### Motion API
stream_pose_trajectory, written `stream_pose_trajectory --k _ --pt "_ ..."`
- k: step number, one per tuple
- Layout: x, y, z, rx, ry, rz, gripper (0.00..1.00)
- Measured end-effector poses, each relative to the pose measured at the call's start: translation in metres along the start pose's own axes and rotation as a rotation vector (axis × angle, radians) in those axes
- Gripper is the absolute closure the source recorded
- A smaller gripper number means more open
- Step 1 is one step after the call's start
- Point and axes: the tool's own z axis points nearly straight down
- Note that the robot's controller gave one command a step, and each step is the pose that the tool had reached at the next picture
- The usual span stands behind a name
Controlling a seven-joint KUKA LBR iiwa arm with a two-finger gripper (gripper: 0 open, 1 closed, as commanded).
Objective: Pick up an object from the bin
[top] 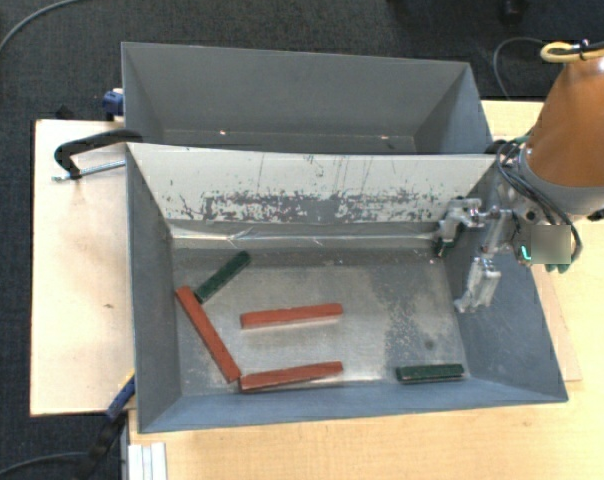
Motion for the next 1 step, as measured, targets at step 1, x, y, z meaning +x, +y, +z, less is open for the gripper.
stream_pose_trajectory --k 1 --pt "-0.0400 0.0700 0.0993 -0.002 -0.001 -0.170 0.00"
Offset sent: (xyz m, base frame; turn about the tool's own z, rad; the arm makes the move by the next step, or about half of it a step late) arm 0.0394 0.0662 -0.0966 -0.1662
